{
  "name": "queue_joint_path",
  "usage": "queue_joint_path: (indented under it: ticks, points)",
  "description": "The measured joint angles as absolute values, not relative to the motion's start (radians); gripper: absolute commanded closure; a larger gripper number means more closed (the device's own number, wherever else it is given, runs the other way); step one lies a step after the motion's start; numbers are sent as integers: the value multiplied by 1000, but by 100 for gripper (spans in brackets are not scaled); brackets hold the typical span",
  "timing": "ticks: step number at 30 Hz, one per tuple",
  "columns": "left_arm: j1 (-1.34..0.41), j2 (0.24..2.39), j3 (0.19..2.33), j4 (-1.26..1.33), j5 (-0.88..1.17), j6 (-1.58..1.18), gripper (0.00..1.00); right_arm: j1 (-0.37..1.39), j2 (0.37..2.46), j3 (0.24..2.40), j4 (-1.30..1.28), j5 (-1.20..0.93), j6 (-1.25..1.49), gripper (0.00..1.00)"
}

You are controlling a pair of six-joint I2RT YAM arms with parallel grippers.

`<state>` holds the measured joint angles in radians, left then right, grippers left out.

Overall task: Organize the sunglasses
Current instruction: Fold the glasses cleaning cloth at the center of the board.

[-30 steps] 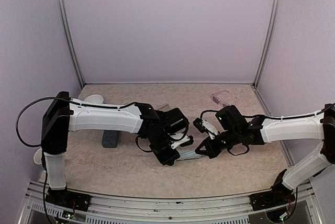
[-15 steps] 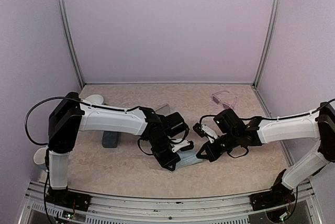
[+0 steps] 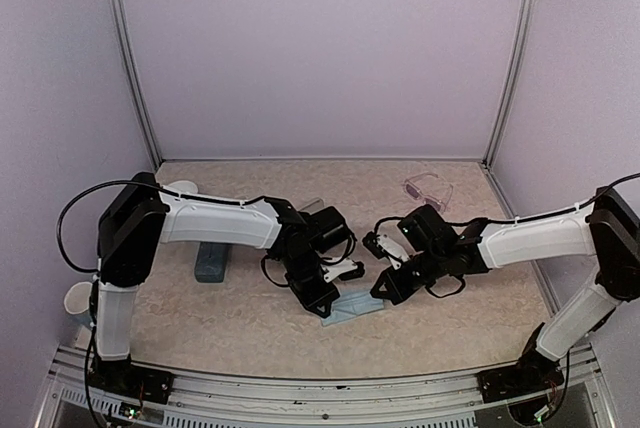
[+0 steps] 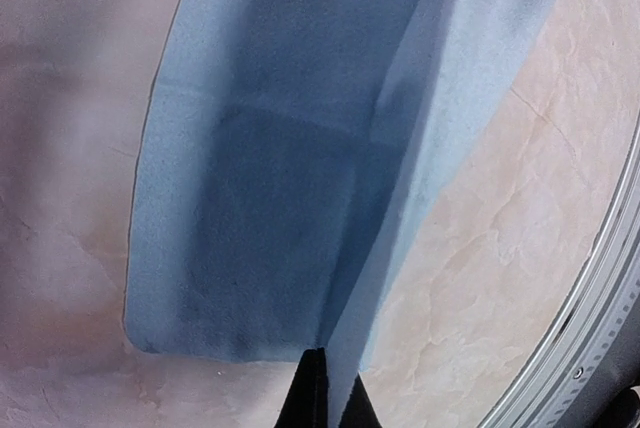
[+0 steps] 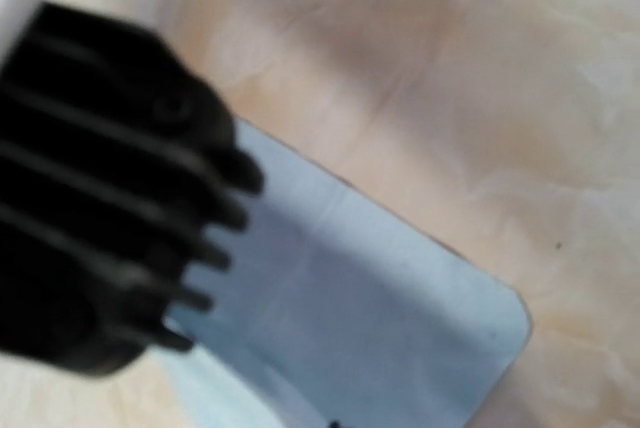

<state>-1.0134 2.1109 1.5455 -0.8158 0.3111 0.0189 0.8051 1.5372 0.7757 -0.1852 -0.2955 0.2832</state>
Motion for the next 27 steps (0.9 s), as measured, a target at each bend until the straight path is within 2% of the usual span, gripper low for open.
queue_joint_path:
  ticks: [27]
  points:
    - [-997,2180,1624,-861,277,50,100,808,1600,807,-188,-200,266,100]
